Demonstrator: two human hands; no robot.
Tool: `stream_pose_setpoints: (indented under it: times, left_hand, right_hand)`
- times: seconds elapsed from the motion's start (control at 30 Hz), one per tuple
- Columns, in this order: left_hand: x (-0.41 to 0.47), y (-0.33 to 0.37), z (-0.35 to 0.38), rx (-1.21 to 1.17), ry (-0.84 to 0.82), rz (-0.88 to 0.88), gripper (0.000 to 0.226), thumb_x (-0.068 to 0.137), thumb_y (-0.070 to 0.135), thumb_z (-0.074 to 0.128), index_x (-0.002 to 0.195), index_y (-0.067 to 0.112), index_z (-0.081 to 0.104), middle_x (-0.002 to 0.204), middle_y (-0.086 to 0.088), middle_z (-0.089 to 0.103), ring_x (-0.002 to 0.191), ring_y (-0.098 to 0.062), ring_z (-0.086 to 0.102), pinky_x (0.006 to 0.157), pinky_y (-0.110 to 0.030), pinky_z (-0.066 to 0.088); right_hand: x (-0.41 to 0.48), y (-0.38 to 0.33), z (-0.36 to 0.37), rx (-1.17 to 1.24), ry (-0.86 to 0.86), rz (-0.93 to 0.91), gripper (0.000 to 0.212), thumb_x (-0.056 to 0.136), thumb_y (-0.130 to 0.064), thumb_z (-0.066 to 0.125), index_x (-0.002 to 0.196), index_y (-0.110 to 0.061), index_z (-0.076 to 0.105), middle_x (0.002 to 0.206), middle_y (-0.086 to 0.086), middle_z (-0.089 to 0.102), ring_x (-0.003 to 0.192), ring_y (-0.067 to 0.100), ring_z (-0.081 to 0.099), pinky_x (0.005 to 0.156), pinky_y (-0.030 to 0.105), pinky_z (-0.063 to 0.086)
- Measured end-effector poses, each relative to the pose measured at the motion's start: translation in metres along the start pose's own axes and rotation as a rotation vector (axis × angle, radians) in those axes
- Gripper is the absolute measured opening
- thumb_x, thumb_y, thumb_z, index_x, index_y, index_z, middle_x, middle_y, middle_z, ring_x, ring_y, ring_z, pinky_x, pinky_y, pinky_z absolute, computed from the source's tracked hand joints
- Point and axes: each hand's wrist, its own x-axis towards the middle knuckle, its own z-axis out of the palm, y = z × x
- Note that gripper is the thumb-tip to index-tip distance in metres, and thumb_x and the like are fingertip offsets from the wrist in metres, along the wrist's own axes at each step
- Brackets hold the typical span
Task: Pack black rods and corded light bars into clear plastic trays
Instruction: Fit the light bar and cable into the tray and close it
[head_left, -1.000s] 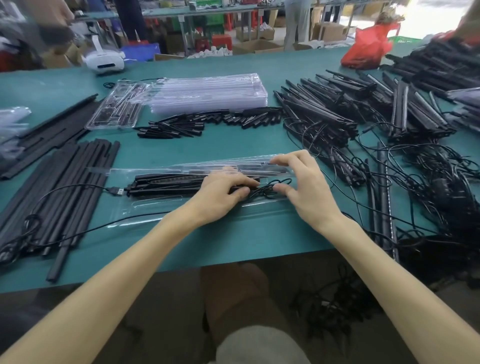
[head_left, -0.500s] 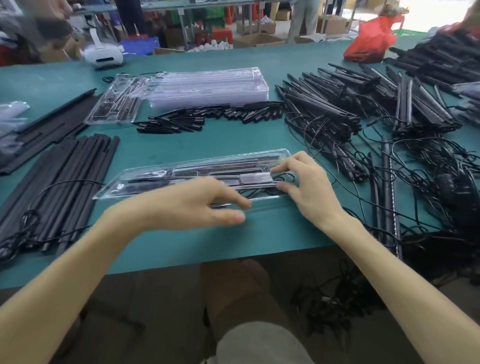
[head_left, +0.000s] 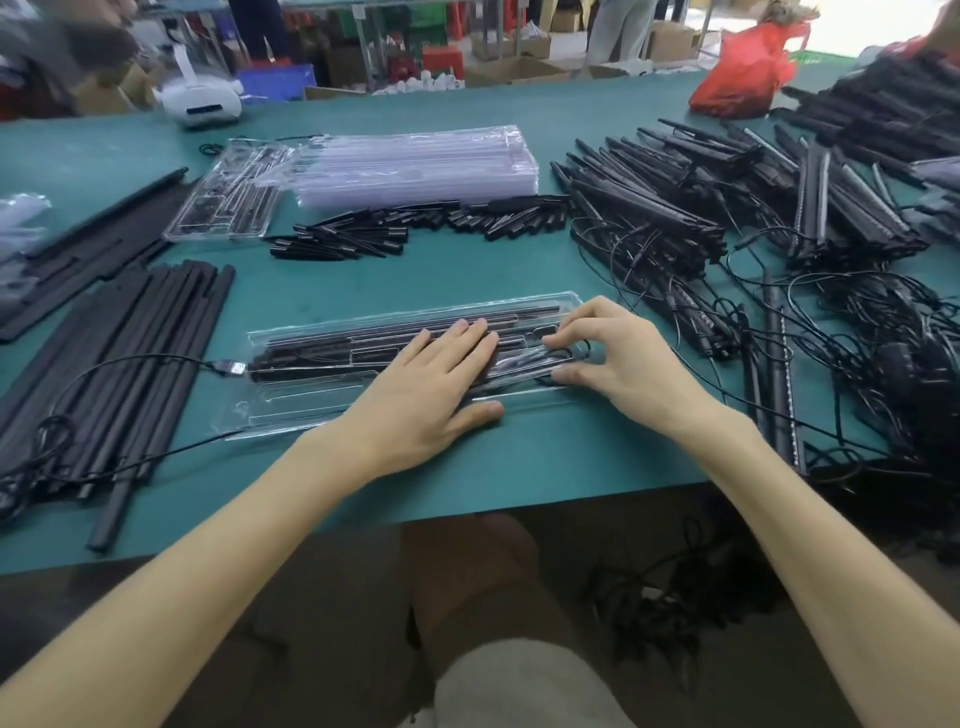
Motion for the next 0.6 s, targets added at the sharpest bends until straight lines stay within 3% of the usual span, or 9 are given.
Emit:
stream_pose_setpoints:
  times: [0.07, 0.23, 0.37, 0.47, 0.53, 0.6]
  left_hand:
    - [0.001, -0.002, 0.002, -0.003, 0.002, 0.010, 0.089, 0.088, 0.071, 0.004, 0.162, 0.022, 0.001, 0.169, 0.006, -0.006, 0.154, -0.011, -0.010, 0.126, -0.037, -0.002]
    - [0.002, -0.004, 0.007, 0.051, 0.016, 0.028, 0.085, 0.091, 0.067, 0.002, 0.161, 0.019, -0.003, 0.168, 0.003, -0.009, 0.154, -0.013, -0.012, 0.126, -0.038, -0.003]
    - [0.006, -0.008, 0.011, 0.062, 0.034, 0.048, 0.081, 0.094, 0.063, 0.001, 0.161, 0.018, -0.002, 0.168, 0.002, -0.009, 0.154, -0.013, -0.013, 0.126, -0.038, -0.004]
    - [0.010, -0.012, 0.011, 0.060, 0.039, 0.061, 0.078, 0.096, 0.061, 0.002, 0.161, 0.019, -0.002, 0.168, 0.004, -0.010, 0.154, -0.012, -0.013, 0.126, -0.036, -0.005]
    - [0.011, -0.016, 0.012, 0.057, 0.045, 0.075, 0.077, 0.096, 0.062, 0.002, 0.161, 0.021, -0.003, 0.168, 0.006, -0.010, 0.154, -0.010, -0.014, 0.126, -0.035, -0.006]
    - [0.013, -0.018, 0.013, 0.063, 0.051, 0.086, 0.076, 0.097, 0.062, 0.002, 0.161, 0.022, -0.004, 0.168, 0.007, -0.010, 0.153, -0.010, -0.014, 0.126, -0.035, -0.006]
  right_hand:
    - [0.002, 0.000, -0.007, 0.006, -0.056, 0.004, 0.030, 0.085, -0.017, 0.080, 0.114, -0.018, 0.074, 0.117, -0.009, 0.057, 0.112, 0.013, 0.056, 0.091, 0.008, 0.035]
    - [0.002, 0.002, -0.023, 0.075, -0.236, 0.046, 0.042, 0.087, -0.017, 0.077, 0.127, -0.028, 0.068, 0.128, -0.014, 0.053, 0.122, 0.000, 0.048, 0.099, 0.010, 0.027]
    - [-0.001, 0.003, -0.022, 0.101, -0.230, 0.043, 0.044, 0.088, -0.017, 0.076, 0.129, -0.028, 0.067, 0.129, -0.013, 0.052, 0.123, -0.001, 0.047, 0.105, 0.016, 0.025]
    - [-0.003, 0.007, -0.025, 0.176, -0.283, 0.058, 0.044, 0.085, -0.022, 0.079, 0.126, -0.033, 0.068, 0.128, -0.019, 0.053, 0.113, -0.015, 0.049, 0.098, 0.012, 0.027]
    - [-0.004, 0.008, -0.024, 0.219, -0.255, 0.060, 0.035, 0.087, -0.025, 0.077, 0.120, -0.032, 0.072, 0.125, -0.019, 0.057, 0.100, -0.019, 0.052, 0.094, 0.015, 0.031]
    - [-0.004, 0.009, -0.020, 0.240, -0.156, 0.070, 0.021, 0.093, -0.024, 0.071, 0.113, -0.028, 0.076, 0.122, -0.016, 0.060, 0.106, -0.012, 0.055, 0.101, 0.022, 0.035]
